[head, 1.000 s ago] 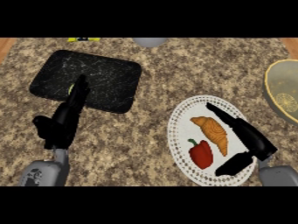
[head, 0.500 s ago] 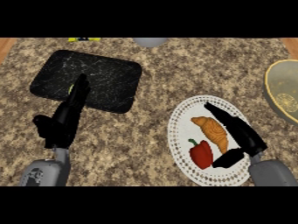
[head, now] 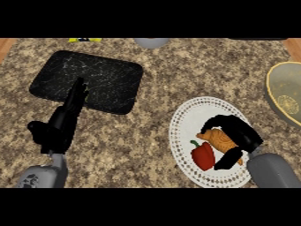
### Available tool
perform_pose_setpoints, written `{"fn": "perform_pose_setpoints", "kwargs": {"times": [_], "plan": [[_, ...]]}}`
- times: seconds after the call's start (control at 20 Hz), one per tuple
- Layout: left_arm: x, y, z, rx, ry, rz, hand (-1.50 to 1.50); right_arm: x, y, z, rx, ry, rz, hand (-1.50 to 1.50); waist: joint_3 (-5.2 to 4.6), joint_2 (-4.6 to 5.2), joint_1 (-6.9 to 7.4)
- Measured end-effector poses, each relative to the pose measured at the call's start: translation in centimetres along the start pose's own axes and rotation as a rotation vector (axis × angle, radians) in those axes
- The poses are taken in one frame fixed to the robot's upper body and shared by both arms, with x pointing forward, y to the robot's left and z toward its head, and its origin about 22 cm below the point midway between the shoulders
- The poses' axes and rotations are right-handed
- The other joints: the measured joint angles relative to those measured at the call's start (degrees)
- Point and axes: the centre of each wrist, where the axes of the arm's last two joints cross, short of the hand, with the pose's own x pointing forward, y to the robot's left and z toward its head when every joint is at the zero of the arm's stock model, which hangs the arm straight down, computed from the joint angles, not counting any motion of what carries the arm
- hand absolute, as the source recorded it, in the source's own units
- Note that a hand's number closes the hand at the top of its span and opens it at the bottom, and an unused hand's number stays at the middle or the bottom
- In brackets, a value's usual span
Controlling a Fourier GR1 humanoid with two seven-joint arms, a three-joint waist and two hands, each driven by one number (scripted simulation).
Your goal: Pick the croissant from the placemat and place it in the bowl
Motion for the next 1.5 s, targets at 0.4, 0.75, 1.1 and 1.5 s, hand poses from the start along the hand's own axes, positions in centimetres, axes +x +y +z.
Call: {"fn": "perform_pose_setpoints", "kwargs": {"times": [0.4,0.75,1.1,1.5], "plan": [[0.1,-0.5,0.0,-0.002,-0.001,0.007,0.0,-0.3,0.5,0.7,0.031,-0.083,0.012,1.5,-0.32,-0.23,-0.19],[-0.3,0.4,0.4,0.03,0.011,-0.001,0.0,-1.1,1.4,6.9,-0.042,-0.1,-0.244,1.5,0.33,-0.16,-1.81],[-0.6,0.7,0.6,0.038,0.015,0.002,0.0,0.8,-1.8,13.7,-0.245,-0.274,-0.372,1.5,0.5,-0.09,-2.39],[-0.3,0.8,0.1,0.028,0.006,0.002,0.0,6.9,-7.7,20.0,-0.476,-0.34,-0.256,1.5,0.5,0.11,-1.85]]}}
